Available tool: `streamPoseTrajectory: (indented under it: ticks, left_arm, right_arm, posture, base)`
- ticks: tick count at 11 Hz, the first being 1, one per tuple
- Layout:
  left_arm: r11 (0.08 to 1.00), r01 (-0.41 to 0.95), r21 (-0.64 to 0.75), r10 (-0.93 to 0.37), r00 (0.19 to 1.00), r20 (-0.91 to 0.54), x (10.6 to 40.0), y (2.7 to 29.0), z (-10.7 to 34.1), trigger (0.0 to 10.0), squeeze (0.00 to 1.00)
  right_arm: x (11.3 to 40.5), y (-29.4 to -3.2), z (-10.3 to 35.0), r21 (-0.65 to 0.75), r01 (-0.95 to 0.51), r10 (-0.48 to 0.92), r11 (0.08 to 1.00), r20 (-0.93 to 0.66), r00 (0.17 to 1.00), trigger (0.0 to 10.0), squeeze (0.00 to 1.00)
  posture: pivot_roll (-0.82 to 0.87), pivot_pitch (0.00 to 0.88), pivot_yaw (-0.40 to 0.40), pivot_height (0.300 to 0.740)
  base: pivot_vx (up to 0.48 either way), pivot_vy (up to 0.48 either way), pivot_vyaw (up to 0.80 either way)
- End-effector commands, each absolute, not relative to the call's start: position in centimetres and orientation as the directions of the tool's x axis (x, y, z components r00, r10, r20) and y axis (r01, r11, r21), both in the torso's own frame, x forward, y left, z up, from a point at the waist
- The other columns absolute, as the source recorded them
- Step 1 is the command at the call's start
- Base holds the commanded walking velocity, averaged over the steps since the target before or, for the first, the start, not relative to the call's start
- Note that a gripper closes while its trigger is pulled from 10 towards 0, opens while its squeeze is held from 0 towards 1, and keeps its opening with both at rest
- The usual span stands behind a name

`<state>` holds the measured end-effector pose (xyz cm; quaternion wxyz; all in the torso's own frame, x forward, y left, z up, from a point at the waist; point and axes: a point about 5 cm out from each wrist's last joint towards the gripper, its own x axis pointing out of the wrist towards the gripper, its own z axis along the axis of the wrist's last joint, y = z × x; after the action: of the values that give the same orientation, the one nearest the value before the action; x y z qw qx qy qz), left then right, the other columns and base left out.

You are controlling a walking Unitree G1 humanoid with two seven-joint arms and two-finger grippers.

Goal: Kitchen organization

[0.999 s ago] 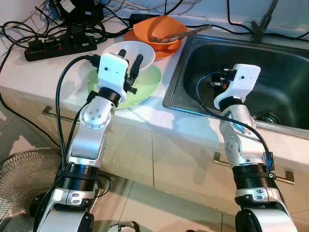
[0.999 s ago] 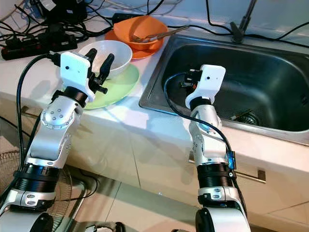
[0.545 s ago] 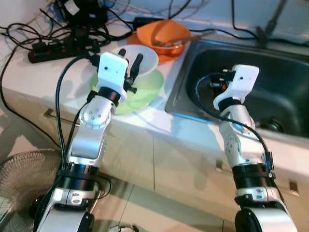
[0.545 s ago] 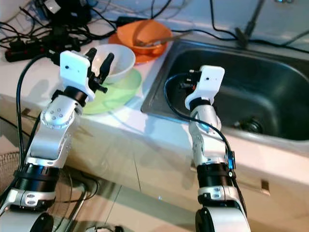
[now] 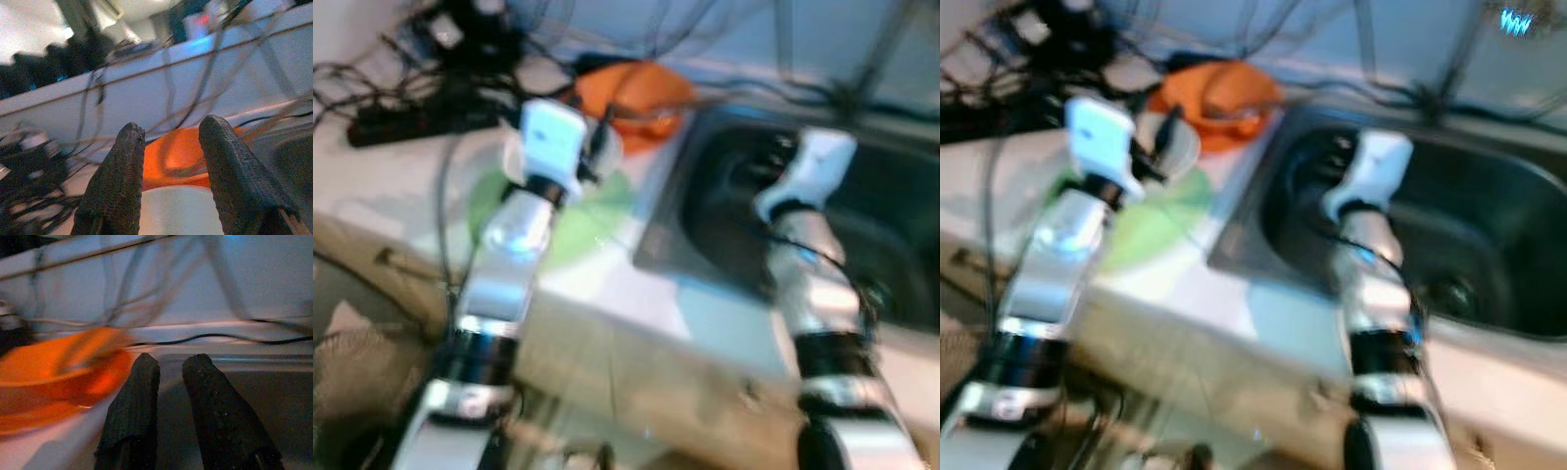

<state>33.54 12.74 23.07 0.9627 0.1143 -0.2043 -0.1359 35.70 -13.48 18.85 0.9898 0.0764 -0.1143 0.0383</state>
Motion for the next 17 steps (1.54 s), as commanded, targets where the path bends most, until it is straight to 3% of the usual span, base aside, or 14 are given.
streamPoseTrajectory:
  ticks: [1,11,17]
  left_arm:
    - [0.931,0.247,0.267,-0.336,0.865,0.373,33.4,12.1,23.3,10.0,0.00]
    - [0.928,0.258,0.267,-0.345,0.865,0.364,33.4,12.0,23.3,10.0,0.00]
    - [0.940,0.209,0.268,-0.301,0.880,0.368,33.7,13.3,23.4,10.0,0.00]
  right_arm:
    - [35.7,-14.3,19.0,0.136,-0.078,0.044,0.988,0.239,0.970,10.0,0.00]
    - [35.7,-14.1,18.8,0.141,-0.088,0.054,0.986,0.228,0.972,10.0,0.00]
    - [35.6,-13.8,18.8,0.117,-0.109,0.080,0.987,0.229,0.970,10.0,0.00]
  posture:
    - [0.08,0.099,0.023,0.740]
    - [0.08,0.100,0.021,0.740]
    - [0.08,0.092,0.017,0.740]
  base:
    - [0.000,0.000,0.00]
    - [0.000,0.000,0.00]
    - [0.000,0.000,0.00]
